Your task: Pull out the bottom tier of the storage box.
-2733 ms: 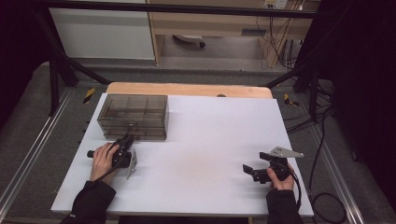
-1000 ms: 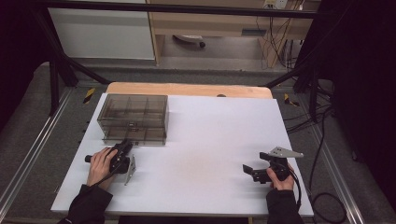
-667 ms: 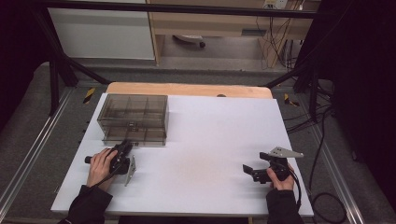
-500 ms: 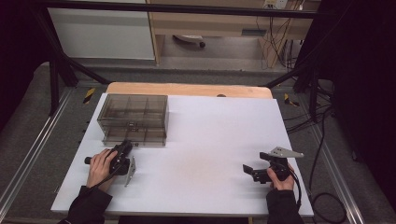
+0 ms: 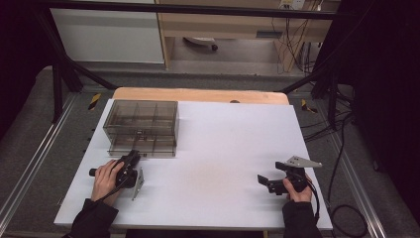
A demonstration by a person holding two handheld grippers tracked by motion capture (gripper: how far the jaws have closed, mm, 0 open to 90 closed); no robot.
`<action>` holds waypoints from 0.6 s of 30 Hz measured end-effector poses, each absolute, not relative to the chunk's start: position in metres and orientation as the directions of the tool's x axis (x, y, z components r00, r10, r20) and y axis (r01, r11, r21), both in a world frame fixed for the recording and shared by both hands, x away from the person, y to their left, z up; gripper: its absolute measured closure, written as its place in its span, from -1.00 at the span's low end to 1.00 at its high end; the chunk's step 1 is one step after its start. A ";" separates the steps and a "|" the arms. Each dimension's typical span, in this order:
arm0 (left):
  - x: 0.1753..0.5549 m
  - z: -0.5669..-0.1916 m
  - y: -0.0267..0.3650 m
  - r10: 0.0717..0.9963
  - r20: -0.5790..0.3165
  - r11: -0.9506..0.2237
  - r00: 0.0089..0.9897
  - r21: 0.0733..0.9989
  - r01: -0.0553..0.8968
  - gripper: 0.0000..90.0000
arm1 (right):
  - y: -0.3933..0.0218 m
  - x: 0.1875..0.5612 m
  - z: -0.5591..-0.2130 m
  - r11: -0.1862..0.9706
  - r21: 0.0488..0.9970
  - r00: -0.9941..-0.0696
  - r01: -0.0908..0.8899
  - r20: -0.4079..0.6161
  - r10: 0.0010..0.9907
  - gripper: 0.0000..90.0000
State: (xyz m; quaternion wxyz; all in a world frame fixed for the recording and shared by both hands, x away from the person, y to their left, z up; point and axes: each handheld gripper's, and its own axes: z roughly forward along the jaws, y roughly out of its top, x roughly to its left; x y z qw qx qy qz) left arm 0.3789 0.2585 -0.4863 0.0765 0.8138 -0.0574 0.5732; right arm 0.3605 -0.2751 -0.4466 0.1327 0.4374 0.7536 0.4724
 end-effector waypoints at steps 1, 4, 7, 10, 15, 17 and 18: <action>0.378 -0.486 0.259 -0.006 0.941 -0.982 0.337 0.058 -0.180 0.52 | -0.275 0.360 -0.447 0.172 0.828 -0.582 0.534 0.213 0.784 -0.96; 0.378 -0.486 0.258 -0.007 0.941 -0.982 0.338 0.057 -0.179 0.52 | -0.275 0.360 -0.446 0.170 0.827 -0.582 0.535 0.215 0.785 -0.96; 0.377 -0.486 0.258 -0.006 0.940 -0.983 0.340 0.057 -0.177 0.52 | -0.275 0.360 -0.447 0.172 0.828 -0.583 0.533 0.212 0.785 -0.96; 0.375 -0.486 0.259 -0.005 0.941 -0.982 0.339 0.060 -0.181 0.52 | -0.275 0.360 -0.447 0.170 0.828 -0.582 0.534 0.213 0.785 -0.96; 0.373 -0.486 0.259 -0.007 0.940 -0.982 0.341 0.057 -0.177 0.52 | -0.275 0.360 -0.447 0.171 0.827 -0.582 0.535 0.214 0.785 -0.96; 0.372 -0.486 0.259 -0.007 0.940 -0.983 0.341 0.057 -0.177 0.52 | -0.275 0.360 -0.447 0.172 0.828 -0.582 0.534 0.212 0.785 -0.96; 0.372 -0.486 0.259 -0.006 0.940 -0.982 0.340 0.058 -0.179 0.52 | -0.275 0.360 -0.447 0.172 0.828 -0.582 0.534 0.212 0.785 -0.96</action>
